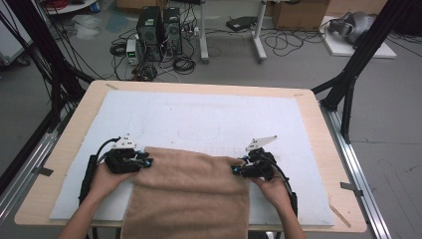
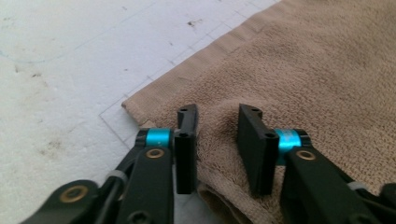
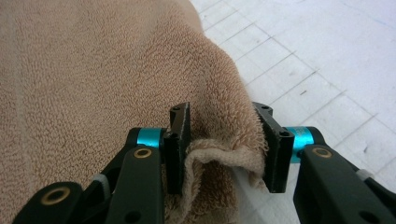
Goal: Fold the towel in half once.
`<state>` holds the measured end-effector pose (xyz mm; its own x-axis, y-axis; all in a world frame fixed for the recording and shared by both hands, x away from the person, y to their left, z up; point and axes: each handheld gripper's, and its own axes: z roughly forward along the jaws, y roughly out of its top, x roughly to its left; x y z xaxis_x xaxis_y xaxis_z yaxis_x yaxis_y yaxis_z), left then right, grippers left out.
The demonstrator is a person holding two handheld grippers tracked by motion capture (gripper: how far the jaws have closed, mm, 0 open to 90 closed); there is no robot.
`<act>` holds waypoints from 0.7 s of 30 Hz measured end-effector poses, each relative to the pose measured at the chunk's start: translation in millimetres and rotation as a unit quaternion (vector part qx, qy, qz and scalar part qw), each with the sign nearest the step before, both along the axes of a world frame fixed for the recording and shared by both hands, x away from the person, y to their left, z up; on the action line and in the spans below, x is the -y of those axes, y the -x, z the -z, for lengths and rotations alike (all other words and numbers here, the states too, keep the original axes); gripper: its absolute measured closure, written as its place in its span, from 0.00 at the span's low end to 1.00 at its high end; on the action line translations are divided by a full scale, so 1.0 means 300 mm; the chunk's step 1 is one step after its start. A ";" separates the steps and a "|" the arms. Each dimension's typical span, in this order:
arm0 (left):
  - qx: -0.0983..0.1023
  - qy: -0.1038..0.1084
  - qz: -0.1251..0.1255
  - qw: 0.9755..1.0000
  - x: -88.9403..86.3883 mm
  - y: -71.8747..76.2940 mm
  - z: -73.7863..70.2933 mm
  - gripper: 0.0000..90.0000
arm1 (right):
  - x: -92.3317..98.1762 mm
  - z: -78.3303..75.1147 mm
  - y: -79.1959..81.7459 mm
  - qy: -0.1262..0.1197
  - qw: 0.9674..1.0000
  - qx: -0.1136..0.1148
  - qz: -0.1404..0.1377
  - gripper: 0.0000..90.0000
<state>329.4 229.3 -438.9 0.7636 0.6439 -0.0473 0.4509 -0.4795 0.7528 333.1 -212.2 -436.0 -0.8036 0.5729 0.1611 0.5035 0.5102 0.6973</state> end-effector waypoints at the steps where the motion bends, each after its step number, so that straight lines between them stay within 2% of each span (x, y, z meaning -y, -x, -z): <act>1: -0.001 0.001 0.004 1.000 0.003 0.002 0.000 0.83 | 0.000 -0.002 0.000 -0.001 1.000 0.001 0.000 0.68; 5: 0.004 -0.006 0.007 1.000 0.007 0.008 -0.007 0.90 | 0.001 -0.016 0.003 -0.004 1.000 0.010 -0.001 0.70; 7: 0.014 -0.003 0.005 1.000 0.005 0.014 -0.017 0.91 | 0.003 -0.028 0.005 -0.006 1.000 0.016 -0.003 0.72; 10: 0.023 0.008 0.001 1.000 -0.001 0.025 -0.039 0.92 | 0.004 -0.050 0.008 -0.008 1.000 0.020 -0.008 0.75; 14: 0.049 0.031 0.000 0.998 -0.018 0.053 -0.085 0.92 | -0.001 -0.089 0.019 -0.009 0.999 0.031 -0.022 0.79; 18: 0.075 0.046 0.005 0.996 -0.042 0.123 -0.131 0.93 | 0.000 -0.156 0.055 -0.022 0.998 0.056 -0.035 0.81; 20: 0.096 0.058 0.014 0.994 -0.054 0.198 -0.146 0.93 | 0.005 -0.184 0.089 -0.033 0.997 0.064 -0.041 0.82; 21: 0.100 0.058 0.017 0.993 -0.060 0.224 -0.148 0.93 | 0.009 -0.200 0.126 -0.039 0.995 0.079 -0.046 0.83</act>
